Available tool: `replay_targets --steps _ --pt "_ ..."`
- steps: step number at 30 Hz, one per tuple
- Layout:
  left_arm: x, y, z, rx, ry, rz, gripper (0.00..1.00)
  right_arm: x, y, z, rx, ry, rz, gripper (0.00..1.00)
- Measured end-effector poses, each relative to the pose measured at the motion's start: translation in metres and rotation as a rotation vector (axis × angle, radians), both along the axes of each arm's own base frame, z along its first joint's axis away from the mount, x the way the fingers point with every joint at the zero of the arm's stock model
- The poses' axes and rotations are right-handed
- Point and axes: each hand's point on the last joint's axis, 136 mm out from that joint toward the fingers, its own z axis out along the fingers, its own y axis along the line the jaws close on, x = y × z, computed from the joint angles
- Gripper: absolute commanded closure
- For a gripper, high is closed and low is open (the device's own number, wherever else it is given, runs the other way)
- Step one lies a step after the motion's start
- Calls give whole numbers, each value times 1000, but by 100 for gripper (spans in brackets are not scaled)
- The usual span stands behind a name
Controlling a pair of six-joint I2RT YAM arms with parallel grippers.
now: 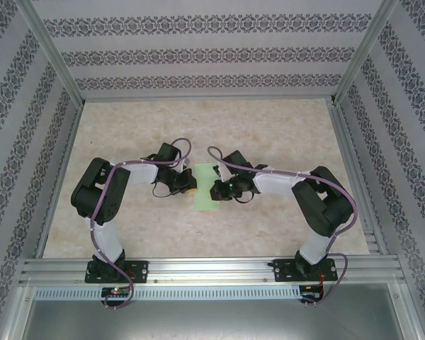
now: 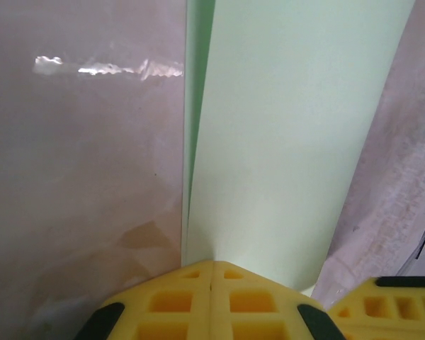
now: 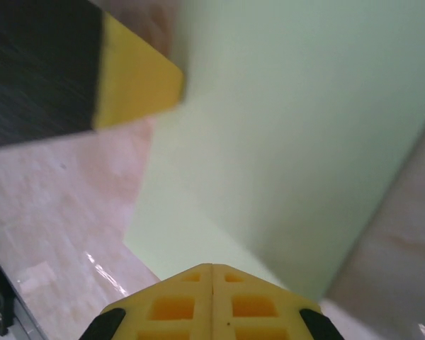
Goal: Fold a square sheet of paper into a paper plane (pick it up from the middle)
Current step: Fold the square sheet of paper in half at the center of the table.
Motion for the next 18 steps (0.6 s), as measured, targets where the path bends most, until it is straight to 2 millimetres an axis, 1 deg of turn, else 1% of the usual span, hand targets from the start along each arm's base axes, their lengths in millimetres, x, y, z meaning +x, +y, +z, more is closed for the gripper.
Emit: replay_targets --steps 2,3,5,7,10,14,18 --pt "0 0 0 -1 -1 0 100 9 8 4 18 -16 -1 98" --pt "0 0 0 -1 -2 0 100 13 11 3 23 -17 -2 98" --pt "0 0 0 -1 -3 0 100 13 14 -4 18 -4 -1 98" --pt "0 0 0 -2 -4 0 100 8 15 -15 1 24 6 98" --pt "0 0 0 -2 -4 0 100 1 13 -25 -13 44 13 98" --pt "0 0 0 -2 -5 0 100 -3 10 -26 15 15 17 99" --pt "0 0 0 -3 -7 1 100 -16 -1 -26 33 -14 23 99"
